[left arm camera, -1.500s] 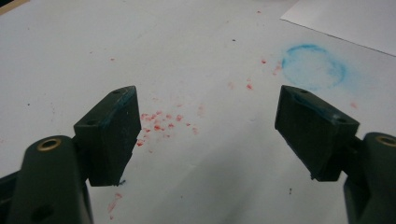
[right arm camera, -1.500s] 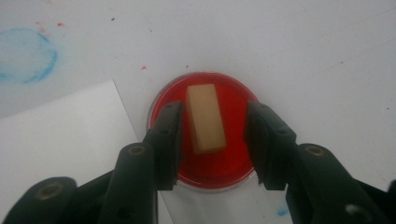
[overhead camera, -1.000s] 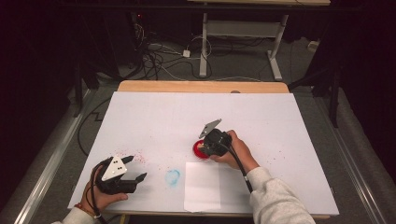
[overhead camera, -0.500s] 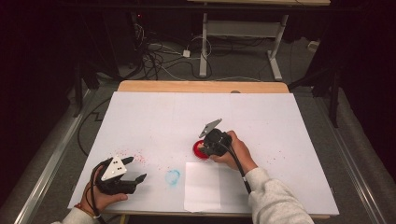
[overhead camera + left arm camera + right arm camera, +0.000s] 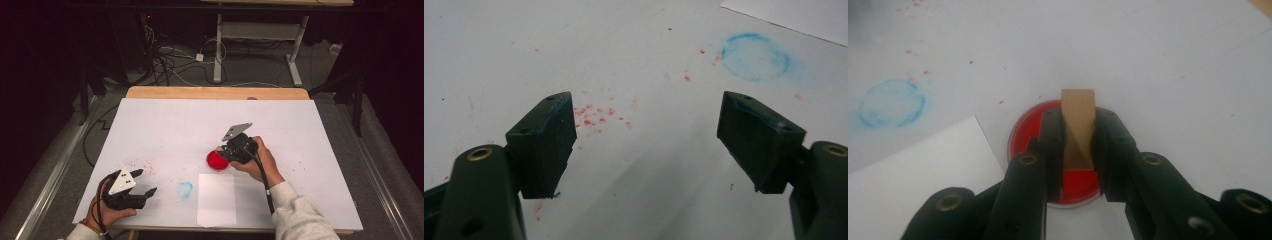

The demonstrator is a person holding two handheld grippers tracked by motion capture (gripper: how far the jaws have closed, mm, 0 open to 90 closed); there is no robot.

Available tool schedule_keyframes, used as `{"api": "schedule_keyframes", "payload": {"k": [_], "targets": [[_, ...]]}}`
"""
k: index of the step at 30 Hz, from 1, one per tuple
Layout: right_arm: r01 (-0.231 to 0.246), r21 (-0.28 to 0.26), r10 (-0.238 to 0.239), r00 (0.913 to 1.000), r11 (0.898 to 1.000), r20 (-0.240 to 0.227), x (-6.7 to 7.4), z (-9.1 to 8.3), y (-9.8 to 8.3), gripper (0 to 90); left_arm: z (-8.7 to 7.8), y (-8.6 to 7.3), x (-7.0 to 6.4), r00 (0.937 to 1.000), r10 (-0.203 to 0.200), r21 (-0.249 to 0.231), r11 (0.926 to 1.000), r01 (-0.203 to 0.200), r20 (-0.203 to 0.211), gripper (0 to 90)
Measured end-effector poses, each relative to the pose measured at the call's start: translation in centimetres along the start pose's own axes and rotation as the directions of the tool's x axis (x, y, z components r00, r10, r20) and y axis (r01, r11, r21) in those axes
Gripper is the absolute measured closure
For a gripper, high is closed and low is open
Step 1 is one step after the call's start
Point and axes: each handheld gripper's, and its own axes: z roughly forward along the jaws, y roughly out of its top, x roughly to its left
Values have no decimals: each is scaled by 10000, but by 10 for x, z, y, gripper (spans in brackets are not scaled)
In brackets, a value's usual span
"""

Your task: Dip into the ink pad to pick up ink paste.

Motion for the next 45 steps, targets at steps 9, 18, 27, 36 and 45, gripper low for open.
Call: {"api": "schedule_keyframes", "payload": {"k": [9, 18, 27, 36, 45], "targets": [[-34, -319, 43, 9996, 9995, 272, -2, -32, 13, 759, 0, 3, -3, 9998, 218, -28, 9998, -218, -28, 218], [166, -524, -145, 9991, 9985, 407, 6, -41, 25, 759, -4, 1, -4, 9998, 169, -71, 9998, -169, -70, 217], [199, 119, -201, 9997, 9997, 147, 10, -12, 18, 759, -2, 1, -3, 9998, 159, 14, 9999, -159, -70, 213], [75, 1057, -68, 10000, 9944, -63, 17, 26, -2, 759, -1, 2, -4, 9998, 172, 67, 9998, -172, -44, 193], [-176, 1249, 197, 9997, 9920, -161, 15, 38, -13, 760, 1, 2, -4, 9997, 230, 147, 9996, -229, -42, 192]]}}
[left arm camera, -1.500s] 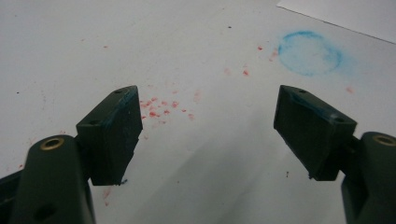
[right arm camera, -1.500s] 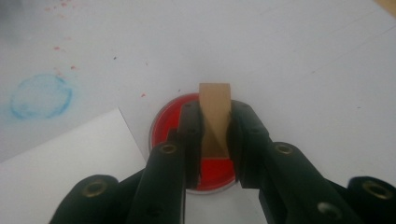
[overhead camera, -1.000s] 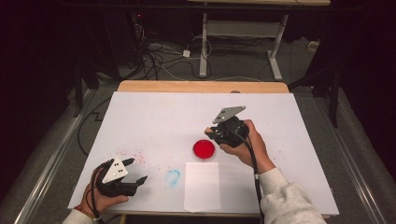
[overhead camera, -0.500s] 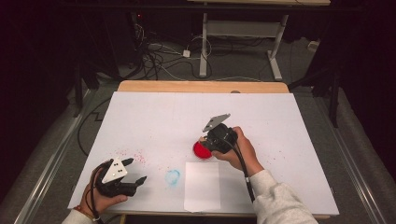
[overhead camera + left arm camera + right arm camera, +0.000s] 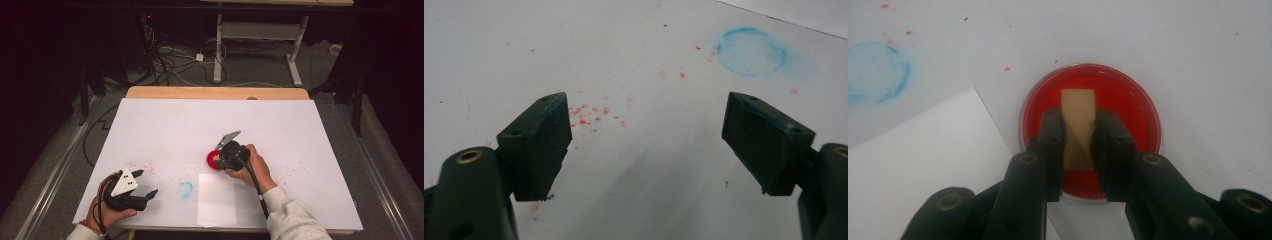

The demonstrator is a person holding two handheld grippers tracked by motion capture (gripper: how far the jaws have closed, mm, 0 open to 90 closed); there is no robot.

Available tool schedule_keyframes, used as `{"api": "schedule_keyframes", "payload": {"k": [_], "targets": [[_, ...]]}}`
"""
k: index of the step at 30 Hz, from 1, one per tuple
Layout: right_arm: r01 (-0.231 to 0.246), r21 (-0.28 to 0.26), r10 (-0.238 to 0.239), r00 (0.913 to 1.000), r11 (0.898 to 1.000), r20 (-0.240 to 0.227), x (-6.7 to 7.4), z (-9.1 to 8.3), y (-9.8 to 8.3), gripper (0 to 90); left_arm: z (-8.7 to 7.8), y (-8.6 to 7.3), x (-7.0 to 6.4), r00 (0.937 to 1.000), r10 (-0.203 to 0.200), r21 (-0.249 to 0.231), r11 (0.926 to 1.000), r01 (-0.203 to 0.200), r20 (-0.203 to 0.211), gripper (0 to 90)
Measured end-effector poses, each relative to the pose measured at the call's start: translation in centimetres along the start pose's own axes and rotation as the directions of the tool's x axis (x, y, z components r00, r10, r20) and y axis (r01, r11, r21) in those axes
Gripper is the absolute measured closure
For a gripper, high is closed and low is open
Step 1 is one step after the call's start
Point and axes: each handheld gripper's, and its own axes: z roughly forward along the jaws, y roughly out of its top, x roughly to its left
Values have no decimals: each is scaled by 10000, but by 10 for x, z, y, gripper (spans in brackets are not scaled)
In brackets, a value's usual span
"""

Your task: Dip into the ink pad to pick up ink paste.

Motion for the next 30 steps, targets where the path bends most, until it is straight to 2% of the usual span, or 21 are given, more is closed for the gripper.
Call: {"api": "schedule_keyframes", "payload": {"k": [4, 10, 12, 16, 19, 23, 30], "targets": [[144, -21, -144, 9998, 9999, 118, 2, 1, -1, 761, 0, 0, -1, 10000, 43, 7, 10000, -43, -9, 192], [-267, -241, 266, 9996, 9994, -33, -1, 1, -5, 761, 0, 1, -1, 10000, 81, 25, 10000, -81, 32, 192], [-108, -258, 110, 9999, 9996, 95, 1, 1, -5, 762, 0, 1, -2, 10000, 77, 1, 10000, -77, 11, 192], [-146, -400, 153, 9997, 9991, 179, 3, 2, -7, 762, 0, 1, -1, 10000, 33, -16, 10000, -33, -10, 192], [-456, -611, 463, 9989, 9971, 114, 3, 2, -11, 762, 0, 1, -2, 10000, 49, -7, 10000, -49, 21, 193], [-531, -760, 541, 9985, 9957, 104, 3, 2, -13, 762, 0, 2, -3, 10000, 65, 15, 10000, -65, 39, 193], [-516, -627, 516, 9987, 9967, -12, 1, 2, -11, 762, 0, 2, -3, 10000, 29, -12, 10000, -29, 93, 193]]}}
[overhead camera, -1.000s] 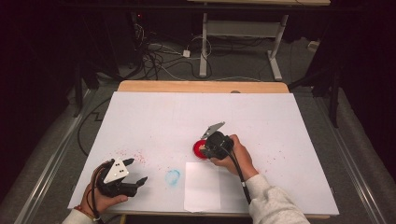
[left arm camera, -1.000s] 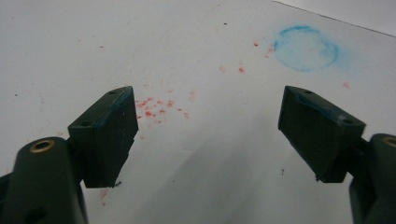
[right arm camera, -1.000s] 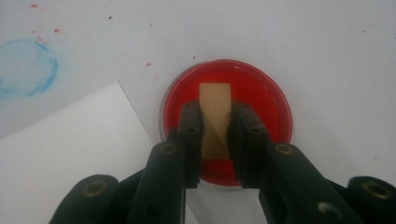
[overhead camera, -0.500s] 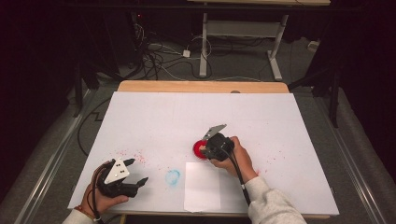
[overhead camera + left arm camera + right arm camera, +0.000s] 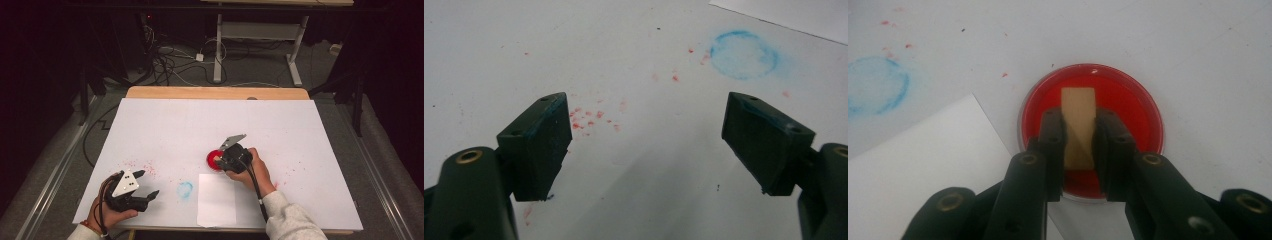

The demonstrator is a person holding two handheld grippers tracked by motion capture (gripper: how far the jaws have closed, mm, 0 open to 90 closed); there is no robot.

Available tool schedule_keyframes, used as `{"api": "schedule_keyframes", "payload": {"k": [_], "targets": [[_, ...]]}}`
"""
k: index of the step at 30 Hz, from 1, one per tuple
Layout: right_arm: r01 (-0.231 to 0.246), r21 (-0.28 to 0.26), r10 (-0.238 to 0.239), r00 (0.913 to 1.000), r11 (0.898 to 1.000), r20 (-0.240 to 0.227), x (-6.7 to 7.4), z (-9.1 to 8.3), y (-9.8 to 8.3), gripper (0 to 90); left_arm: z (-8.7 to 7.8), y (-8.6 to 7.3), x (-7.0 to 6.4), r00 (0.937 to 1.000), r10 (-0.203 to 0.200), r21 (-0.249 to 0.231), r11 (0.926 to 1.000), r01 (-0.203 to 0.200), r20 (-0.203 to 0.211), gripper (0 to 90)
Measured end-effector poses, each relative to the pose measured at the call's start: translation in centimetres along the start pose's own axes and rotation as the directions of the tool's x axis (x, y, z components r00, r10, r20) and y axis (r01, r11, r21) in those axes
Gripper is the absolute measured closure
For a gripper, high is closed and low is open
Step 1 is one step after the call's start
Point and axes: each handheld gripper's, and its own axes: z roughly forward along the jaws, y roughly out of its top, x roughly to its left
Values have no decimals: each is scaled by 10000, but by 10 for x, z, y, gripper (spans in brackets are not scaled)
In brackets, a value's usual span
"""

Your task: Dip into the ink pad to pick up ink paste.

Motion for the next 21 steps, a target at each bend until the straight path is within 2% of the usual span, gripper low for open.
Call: {"api": "schedule_keyframes", "payload": {"k": [12, 13, 16, 21], "targets": [[23, 103, -22, 10000, 9999, -34, -1, -1, 2, 760, 0, 1, 0, 10000, 36, 12, 10000, -36, 49, 193], [12, 203, -15, 9999, 9998, 140, -1, -3, 5, 760, 1, 0, 0, 10000, 1, 19, 10000, -1, 45, 193], [32, -153, -30, 9999, 9999, 99, -2, -12, 11, 760, 1, 0, 1, 10000, -20, 23, 10000, 20, 48, 193], [152, -828, -130, 9995, 9965, 274, -5, -41, 29, 759, 1, 0, 1, 10000, -23, 19, 10000, 23, 21, 193]]}}
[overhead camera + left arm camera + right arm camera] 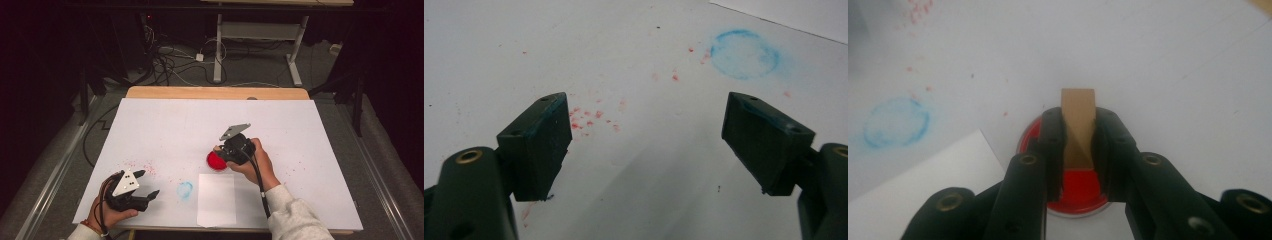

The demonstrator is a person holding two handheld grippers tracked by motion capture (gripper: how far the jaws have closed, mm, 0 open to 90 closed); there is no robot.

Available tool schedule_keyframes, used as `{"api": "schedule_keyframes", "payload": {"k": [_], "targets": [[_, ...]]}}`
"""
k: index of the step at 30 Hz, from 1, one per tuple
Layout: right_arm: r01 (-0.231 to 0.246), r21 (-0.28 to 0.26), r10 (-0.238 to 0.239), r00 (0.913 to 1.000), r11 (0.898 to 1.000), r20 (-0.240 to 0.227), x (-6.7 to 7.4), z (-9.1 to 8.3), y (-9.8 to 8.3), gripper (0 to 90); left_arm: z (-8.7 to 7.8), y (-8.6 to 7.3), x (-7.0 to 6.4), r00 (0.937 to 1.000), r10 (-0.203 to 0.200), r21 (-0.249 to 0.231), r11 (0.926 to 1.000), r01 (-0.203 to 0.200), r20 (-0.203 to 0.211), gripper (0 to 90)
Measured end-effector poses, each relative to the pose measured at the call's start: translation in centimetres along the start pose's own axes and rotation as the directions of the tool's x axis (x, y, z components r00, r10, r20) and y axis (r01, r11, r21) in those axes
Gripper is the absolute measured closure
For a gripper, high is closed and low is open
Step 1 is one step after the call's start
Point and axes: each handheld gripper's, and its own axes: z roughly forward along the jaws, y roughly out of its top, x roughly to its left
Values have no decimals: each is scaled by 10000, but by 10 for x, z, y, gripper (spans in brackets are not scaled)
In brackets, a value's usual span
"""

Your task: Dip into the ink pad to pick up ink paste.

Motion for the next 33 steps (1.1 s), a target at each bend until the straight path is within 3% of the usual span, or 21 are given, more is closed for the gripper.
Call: {"api": "schedule_keyframes", "payload": {"k": [11, 16, 28, 33], "targets": [[238, -834, -217, 9994, 9962, 270, 1, -41, 27, 759, -1, 1, -1, 10000, 6, -27, 10000, -6, -2, 193], [348, -846, -321, 9989, 9958, 330, 3, -43, 29, 758, 0, 1, -1, 10000, 33, -3, 10000, -33, -13, 193], [8, 583, -9, 10000, 9983, 8, 8, 16, -6, 758, 0, 0, 0, 10000, -6, -16, 10000, 5, -57, 193], [-255, 896, 258, 9997, 9956, -27, 6, 29, -19, 758, 0, 0, 0, 10000, 0, -10, 10000, 0, -56, 193]]}}
